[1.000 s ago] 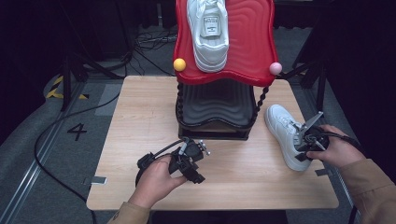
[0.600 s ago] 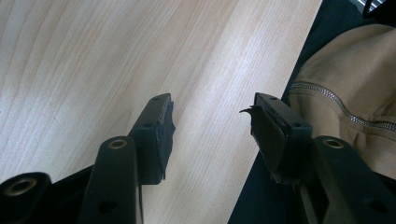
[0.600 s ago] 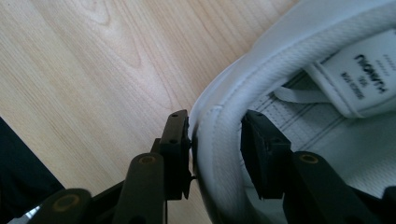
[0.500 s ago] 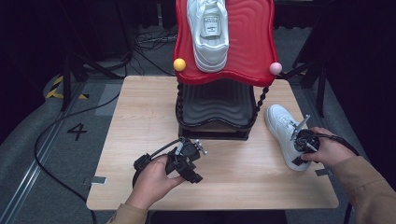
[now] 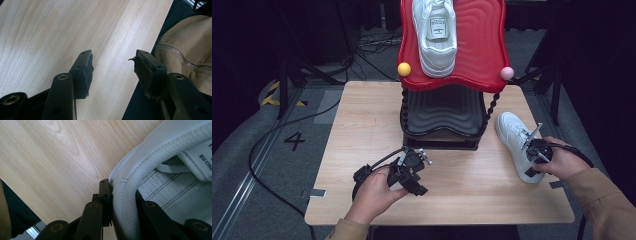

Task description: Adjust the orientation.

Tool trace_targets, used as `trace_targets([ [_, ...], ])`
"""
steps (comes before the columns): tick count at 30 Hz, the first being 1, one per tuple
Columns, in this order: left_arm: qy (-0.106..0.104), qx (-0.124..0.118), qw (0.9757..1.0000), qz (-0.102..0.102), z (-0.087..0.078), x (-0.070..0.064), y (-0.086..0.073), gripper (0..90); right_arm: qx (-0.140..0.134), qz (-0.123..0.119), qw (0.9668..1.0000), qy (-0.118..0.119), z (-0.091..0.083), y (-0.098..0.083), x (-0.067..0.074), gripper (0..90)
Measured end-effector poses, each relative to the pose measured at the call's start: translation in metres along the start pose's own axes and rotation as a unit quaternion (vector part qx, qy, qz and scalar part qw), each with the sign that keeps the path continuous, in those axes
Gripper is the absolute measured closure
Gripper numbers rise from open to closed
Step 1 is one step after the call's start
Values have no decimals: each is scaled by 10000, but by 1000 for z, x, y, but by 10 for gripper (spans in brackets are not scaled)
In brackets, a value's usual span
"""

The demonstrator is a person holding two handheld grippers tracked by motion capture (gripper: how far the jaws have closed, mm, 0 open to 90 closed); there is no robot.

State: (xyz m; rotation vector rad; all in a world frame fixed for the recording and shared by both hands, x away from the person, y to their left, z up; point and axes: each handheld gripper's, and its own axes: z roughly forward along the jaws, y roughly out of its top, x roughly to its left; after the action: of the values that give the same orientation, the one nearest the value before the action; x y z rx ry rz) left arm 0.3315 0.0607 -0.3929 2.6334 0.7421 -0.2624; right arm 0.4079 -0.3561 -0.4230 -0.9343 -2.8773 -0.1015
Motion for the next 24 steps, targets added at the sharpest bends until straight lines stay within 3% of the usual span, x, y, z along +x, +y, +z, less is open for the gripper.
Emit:
trace_targets([
  [6, -8, -44, 10000, -39, -2, 1, -2, 492, -130, 204, 9997, 61, -11, 2, 1, 802],
  [10, -19, -70, 10000, -50, -4, 2, -3, 493, -177, 281, 9994, -32, -26, 4, 4, 802],
  [21, -62, -88, 9999, -79, -5, 7, -5, 487, -423, 349, 9984, -132, -90, 8, 16, 800],
  [24, -50, -97, 9999, -58, -6, 6, -4, 486, -486, 360, 9980, -155, -100, 10, 19, 800],
])
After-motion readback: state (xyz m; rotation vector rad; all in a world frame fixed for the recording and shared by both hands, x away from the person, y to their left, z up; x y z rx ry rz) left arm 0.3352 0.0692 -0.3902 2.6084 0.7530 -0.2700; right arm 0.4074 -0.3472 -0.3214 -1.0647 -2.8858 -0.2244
